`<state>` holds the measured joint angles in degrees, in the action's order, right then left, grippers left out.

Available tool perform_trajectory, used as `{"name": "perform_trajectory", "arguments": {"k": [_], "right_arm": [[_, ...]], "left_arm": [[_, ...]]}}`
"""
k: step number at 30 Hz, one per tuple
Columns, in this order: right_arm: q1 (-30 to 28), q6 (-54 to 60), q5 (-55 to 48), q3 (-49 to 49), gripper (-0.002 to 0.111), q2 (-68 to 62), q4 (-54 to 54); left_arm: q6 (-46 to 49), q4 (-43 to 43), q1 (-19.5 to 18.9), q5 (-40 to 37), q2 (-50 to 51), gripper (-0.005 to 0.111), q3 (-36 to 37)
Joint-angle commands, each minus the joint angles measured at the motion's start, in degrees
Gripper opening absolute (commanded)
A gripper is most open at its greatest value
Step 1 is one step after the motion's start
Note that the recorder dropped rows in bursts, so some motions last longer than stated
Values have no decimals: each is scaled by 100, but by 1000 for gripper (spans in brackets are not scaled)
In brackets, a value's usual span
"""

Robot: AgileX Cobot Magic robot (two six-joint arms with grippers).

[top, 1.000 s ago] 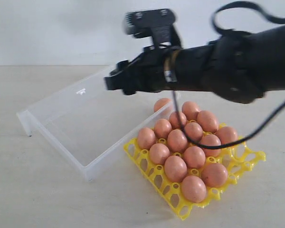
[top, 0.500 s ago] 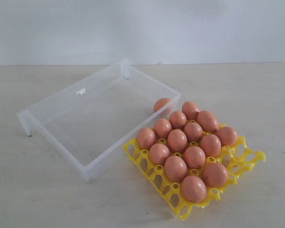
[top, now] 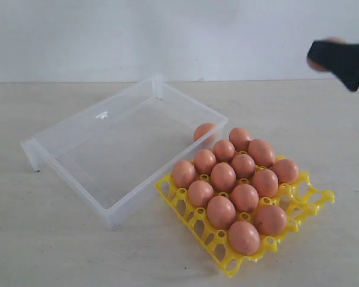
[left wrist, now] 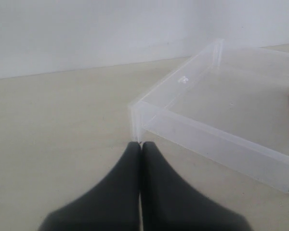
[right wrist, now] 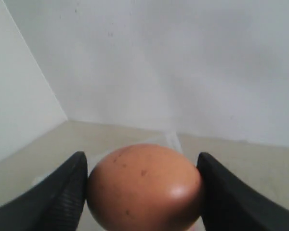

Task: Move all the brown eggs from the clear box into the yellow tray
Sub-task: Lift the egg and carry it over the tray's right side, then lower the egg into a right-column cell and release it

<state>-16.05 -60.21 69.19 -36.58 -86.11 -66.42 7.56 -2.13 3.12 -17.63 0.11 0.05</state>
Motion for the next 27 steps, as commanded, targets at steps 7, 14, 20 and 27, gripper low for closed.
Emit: {"name": "perform_trajectory", "arguments": {"k": [7, 14, 20, 27], "right_arm": [[292, 966, -822, 1962, 0, 16, -866], [673, 1880, -1387, 2390, 0, 16, 55], [673, 1880, -1658, 2390, 0, 16, 709], [776, 1923, -1042, 2390, 0, -317, 1200]], "left_arm": [[2, 11, -18, 21, -11, -4, -5], [2, 11, -18, 21, -11, -4, -5], [2, 11, -18, 21, -11, -4, -5], [2, 11, -18, 21, -11, -4, -5]]}}
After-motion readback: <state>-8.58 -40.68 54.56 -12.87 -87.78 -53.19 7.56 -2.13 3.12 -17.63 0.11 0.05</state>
